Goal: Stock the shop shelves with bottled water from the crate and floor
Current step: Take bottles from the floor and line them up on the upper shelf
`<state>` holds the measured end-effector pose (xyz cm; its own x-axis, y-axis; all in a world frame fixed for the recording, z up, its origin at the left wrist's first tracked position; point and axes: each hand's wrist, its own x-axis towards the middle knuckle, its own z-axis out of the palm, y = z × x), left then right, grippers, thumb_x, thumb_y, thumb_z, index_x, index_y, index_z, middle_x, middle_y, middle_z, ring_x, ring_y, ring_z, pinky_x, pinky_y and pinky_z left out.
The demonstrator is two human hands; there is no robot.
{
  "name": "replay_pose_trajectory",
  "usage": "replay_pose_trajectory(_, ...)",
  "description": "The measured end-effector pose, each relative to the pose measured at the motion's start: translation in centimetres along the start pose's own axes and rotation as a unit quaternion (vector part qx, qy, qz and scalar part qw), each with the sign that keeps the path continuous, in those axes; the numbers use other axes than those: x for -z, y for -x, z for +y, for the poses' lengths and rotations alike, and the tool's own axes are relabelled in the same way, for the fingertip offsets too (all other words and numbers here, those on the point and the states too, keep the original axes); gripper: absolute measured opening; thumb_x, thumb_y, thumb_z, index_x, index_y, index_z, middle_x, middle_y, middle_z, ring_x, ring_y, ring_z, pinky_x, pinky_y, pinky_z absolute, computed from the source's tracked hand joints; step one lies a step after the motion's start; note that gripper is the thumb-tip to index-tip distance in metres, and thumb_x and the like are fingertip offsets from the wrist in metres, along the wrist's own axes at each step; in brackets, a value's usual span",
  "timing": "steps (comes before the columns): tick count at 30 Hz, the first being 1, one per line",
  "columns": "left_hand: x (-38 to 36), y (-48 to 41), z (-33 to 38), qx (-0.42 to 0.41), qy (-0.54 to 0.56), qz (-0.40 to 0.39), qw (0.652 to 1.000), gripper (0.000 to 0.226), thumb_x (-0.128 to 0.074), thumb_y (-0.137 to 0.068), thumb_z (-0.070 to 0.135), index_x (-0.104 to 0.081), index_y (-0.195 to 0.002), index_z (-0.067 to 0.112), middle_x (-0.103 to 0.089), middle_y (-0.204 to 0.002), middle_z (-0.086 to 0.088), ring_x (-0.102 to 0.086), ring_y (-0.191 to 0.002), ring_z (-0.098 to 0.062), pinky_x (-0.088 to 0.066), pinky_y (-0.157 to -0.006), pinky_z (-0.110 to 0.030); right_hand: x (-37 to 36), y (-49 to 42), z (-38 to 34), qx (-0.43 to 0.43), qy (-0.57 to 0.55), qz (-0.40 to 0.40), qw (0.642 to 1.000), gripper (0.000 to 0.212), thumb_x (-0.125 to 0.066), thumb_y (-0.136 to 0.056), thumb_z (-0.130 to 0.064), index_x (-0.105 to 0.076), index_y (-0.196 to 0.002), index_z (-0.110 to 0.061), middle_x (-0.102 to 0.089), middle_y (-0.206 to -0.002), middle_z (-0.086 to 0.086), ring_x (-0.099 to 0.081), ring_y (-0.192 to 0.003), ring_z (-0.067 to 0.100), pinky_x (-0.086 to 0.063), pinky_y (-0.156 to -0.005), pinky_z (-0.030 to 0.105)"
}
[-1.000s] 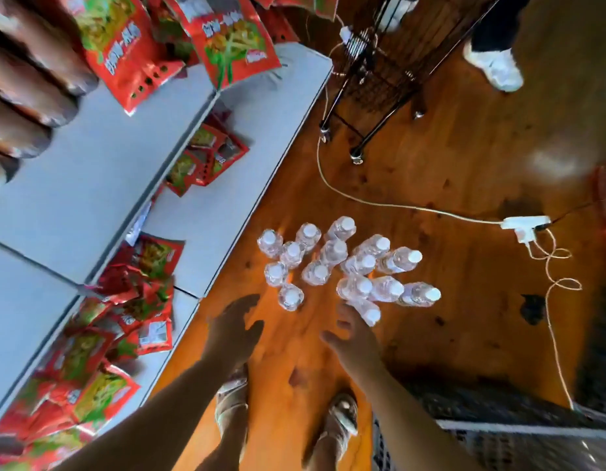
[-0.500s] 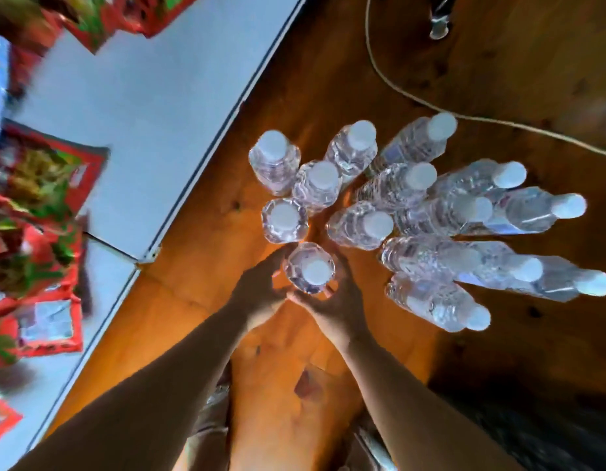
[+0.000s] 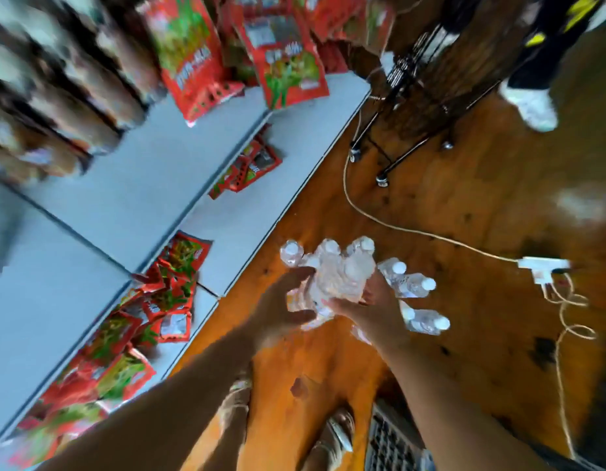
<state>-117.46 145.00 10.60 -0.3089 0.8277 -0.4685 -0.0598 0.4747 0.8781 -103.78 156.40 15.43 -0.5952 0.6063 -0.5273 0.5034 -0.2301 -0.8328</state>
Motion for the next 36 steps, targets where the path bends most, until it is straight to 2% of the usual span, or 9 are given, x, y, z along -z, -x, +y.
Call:
replay_pose_trajectory(3,2.2,3.7,8.1,-0.015,0.037,-0.003,0.999,0.095,-0.084,-0.033,0.057,-0.049,-0.115,0.027,-0.056,-0.118,0.004,-0.054,-0.105,0.004,-0.041,-0.096,-0.018,2.2,3.7,-9.6,0.044,-0.029,-0.016,0.998,0.049,-0.081,-0.058,-0.015,-0.057,-0.1,-0.024,-0.067,-0.093,-0.015,-0.065,-0.087,-0.004,-0.049,-0.073,0.01)
replay_pose_trajectory(5,3.9,5.6,13.5,-0.048,0.044,0.002,0.998,0.093,-0.086,-0.034,0.058,-0.051,-0.115,0.029,-0.059,-0.115,0.006,-0.057,-0.102,0.004,-0.043,-0.093,-0.017,3.1,6.2,-15.4,0.089,-0.039,-0.036,0.995,0.048,-0.08,-0.057,-0.015,-0.057,-0.098,-0.025,-0.068,-0.091,-0.013,-0.066,-0.085,0.0,-0.054,-0.073,0.019)
replay_pose_trajectory(9,6.4,10.2,22.8,-0.103,0.034,0.027,0.994,0.071,-0.081,-0.063,0.0,-0.049,-0.122,0.021,-0.058,-0.117,0.001,-0.055,-0.096,0.008,-0.045,-0.088,-0.017,3.7,10.5,-25.4,0.153,-0.053,-0.067,0.984,0.045,-0.07,-0.067,0.009,-0.056,-0.097,-0.022,-0.069,-0.083,-0.014,-0.067,-0.072,-0.003,-0.053,-0.057,0.017)
replay_pose_trajectory(13,8.6,15.8,29.6,-0.178,0.037,0.087,0.979,0.071,-0.081,-0.05,0.026,-0.053,-0.115,0.03,-0.061,-0.108,0.005,-0.057,-0.093,-0.009,-0.049,-0.083,-0.023,2.8,14.3,-33.1,0.234,-0.016,-0.097,0.967,0.043,-0.063,-0.078,0.008,-0.056,-0.103,-0.026,-0.07,-0.088,-0.013,-0.069,-0.076,0.005,-0.054,-0.058,0.019)
replay_pose_trajectory(17,10.3,22.3,33.9,-0.239,0.063,0.17,0.954,0.074,-0.079,-0.053,0.027,-0.055,-0.122,0.017,-0.065,-0.108,-0.003,-0.059,-0.092,-0.01,-0.048,-0.084,-0.024,0.4,18.3,-39.3,0.292,-0.013,-0.143,0.946,0.041,-0.066,-0.075,0.007,-0.056,-0.105,-0.021,-0.069,-0.09,-0.002,-0.069,-0.074,0.01,-0.054,-0.059,0.02)
replay_pose_trajectory(21,12.6,29.3,36.0,-0.275,0.068,0.253,0.925,0.063,-0.077,-0.065,0.01,-0.053,-0.124,0.008,-0.066,-0.106,-0.01,-0.061,-0.09,-0.014,-0.051,-0.079,-0.021,-3.8,22.3,-43.7,0.354,-0.016,-0.192,0.915,0.042,-0.07,-0.074,0.002,-0.057,-0.109,-0.018,-0.07,-0.092,-0.003,-0.067,-0.083,0.011,-0.053,-0.068,0.022)
replay_pose_trajectory(26,16.1,38.4,35.9,-0.301,0.076,0.381,0.871,0.061,-0.074,-0.061,0.015,-0.059,-0.12,0.014,-0.068,-0.109,-0.01,-0.064,-0.095,-0.021,-0.054,-0.086,-0.033,-11.4,27.0,-47.2,0.381,-0.014,-0.306,0.872,0.044,-0.073,-0.074,-0.006,-0.054,-0.109,-0.024,-0.068,-0.095,-0.01,-0.066,-0.084,0.005,-0.055,-0.067,0.022)
replay_pose_trajectory(31,19.7,48.3,33.0,-0.295,0.109,0.475,0.822,0.058,-0.072,-0.06,0.014,-0.059,-0.116,0.011,-0.068,-0.104,-0.011,-0.064,-0.084,-0.016,-0.052,-0.071,-0.021,-21.0,31.8,-48.4,0.4,0.023,-0.419,0.815,0.063,-0.06,-0.073,0.02,-0.044,-0.122,-0.016,-0.063,-0.095,-0.005,-0.068,-0.068,-0.001,-0.053,-0.056,0.017)
replay_pose_trajectory(36,24.0,57.6,27.7,-0.275,0.121,0.555,0.776,0.049,-0.072,-0.069,-0.003,-0.055,-0.112,0.014,-0.068,-0.096,-0.009,-0.066,-0.079,-0.012,-0.053,-0.067,-0.02,-32.8,36.5,-48.0,0.396,0.052,-0.497,0.77,0.062,-0.057,-0.074,0.022,-0.043,-0.124,-0.01,-0.063,-0.094,0.0,-0.068,-0.067,0.0,-0.051,-0.053,0.016)
